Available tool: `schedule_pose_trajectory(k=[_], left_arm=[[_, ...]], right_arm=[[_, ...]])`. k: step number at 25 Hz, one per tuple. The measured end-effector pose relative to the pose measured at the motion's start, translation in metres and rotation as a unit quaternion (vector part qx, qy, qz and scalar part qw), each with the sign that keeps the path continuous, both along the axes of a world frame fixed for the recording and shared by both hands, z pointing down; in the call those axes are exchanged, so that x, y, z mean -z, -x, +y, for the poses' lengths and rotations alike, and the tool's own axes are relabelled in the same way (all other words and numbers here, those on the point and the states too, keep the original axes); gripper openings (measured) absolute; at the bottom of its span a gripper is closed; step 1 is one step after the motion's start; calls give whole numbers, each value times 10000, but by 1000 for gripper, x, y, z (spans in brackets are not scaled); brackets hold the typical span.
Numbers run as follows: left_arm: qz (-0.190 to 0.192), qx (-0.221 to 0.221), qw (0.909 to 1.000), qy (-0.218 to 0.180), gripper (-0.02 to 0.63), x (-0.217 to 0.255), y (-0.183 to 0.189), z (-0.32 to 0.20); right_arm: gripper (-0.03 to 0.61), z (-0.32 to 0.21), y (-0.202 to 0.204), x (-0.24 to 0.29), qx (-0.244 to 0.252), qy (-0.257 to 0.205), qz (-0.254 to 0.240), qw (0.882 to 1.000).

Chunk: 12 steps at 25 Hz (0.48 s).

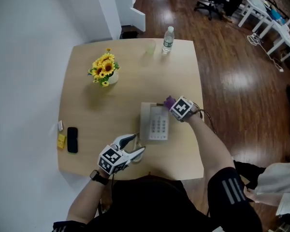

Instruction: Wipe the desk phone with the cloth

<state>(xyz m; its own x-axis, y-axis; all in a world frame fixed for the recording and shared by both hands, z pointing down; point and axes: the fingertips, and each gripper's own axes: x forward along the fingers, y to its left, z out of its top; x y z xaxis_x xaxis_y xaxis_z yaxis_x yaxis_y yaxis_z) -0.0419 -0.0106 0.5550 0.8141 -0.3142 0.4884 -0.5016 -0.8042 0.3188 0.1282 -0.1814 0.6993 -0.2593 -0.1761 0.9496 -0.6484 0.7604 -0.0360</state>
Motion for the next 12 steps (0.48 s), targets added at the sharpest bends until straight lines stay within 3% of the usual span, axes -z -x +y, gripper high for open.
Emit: schedule_pose_trajectory(k=[4,6,8,12], left_arm=[[12,60,10000,-24,268,3,1,1],[27,83,10000,-29,268,3,2,1],[39,88,9999,-33,268,2,2,1],[53,75,9999,-43,268,2,1,1]], right_arm=[[152,33,14,-6,104,299,-292,9991],[150,62,15,-12,262,498,-198,9982],[150,77,13,-17,482,280,22,9984],[150,114,22,-25,662,151,-94,9976]])
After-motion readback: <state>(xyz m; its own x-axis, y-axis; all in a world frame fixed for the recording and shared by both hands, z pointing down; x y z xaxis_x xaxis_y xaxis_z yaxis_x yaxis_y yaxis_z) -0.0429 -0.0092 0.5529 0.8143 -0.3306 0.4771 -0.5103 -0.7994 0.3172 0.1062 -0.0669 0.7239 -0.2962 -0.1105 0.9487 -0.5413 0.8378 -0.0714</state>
